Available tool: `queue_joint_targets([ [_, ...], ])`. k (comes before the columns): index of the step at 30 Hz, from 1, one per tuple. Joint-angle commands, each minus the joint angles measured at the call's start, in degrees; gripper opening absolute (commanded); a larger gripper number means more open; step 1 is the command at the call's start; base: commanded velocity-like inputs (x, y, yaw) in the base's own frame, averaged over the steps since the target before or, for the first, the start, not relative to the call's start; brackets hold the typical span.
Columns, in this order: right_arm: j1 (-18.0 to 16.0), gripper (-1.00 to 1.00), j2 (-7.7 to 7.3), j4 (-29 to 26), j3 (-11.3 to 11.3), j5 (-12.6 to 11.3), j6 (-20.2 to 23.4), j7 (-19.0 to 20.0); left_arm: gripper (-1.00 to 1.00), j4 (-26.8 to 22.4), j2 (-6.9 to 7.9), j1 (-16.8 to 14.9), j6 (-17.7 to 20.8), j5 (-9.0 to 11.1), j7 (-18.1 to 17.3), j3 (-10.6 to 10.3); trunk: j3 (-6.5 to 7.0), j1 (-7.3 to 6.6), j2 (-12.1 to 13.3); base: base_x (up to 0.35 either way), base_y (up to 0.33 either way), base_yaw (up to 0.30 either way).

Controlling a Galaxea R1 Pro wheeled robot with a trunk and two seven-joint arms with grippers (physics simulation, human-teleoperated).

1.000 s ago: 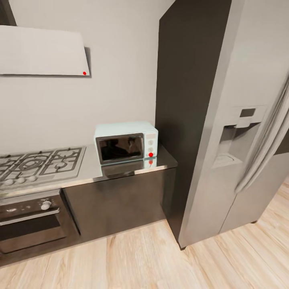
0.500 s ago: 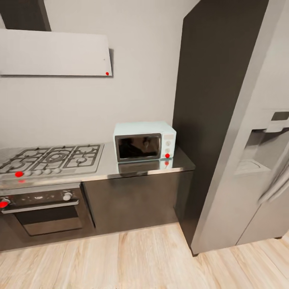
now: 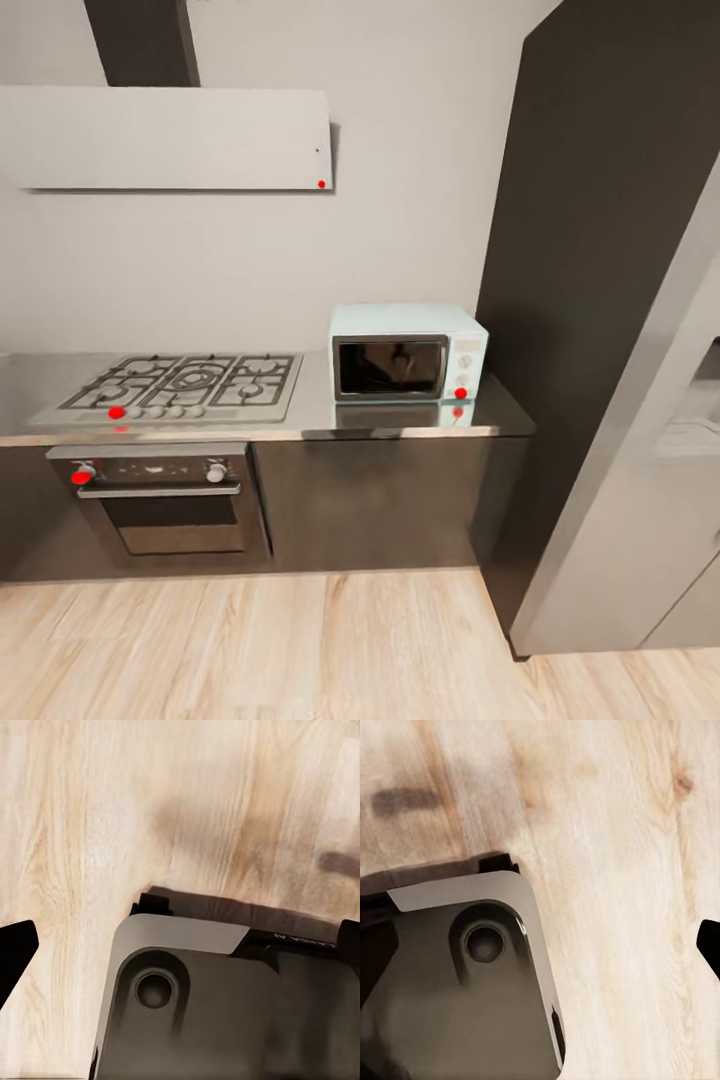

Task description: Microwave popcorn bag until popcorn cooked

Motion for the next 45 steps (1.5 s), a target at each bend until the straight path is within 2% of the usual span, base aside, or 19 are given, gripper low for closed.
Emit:
queue_joint_targets([
  [1, -0.06, 1.0, -0.04, 0.19, -0.48, 0.53, -0.34, -0.08, 1.0, 0.1, 0.01, -0.06, -0.2, 0.57, -0.24, -0.42, -0.07, 0.0, -0.05, 0.0, 0.0, 0.274],
  [9, -0.06, 1.0, -0.07, 0.19, -0.48, 0.53, -0.38, -0.04, 1.0, 0.11, 0.01, 0.38, -0.2, 0.57, -0.24, -0.44, -0.07, 0.0, -0.05, 0.0, 0.0, 0.241],
  [20, -0.06, 1.0, -0.2, 0.1, -0.48, 0.53, -0.51, 0.05, 1.0, 0.1, -0.01, 0.47, -0.16, 0.61, -0.24, -0.45, -0.07, 0.0, -0.05, 0.0, -0.006, 0.018],
  [45, -0.06, 1.0, -0.22, 0.1, -0.4, 0.74, -0.4, 0.51, 1.0, 0.1, 0.01, 0.47, -0.11, 0.65, -0.24, -0.41, -0.07, 0.0, -0.05, 0.0, -0.251, 0.0],
])
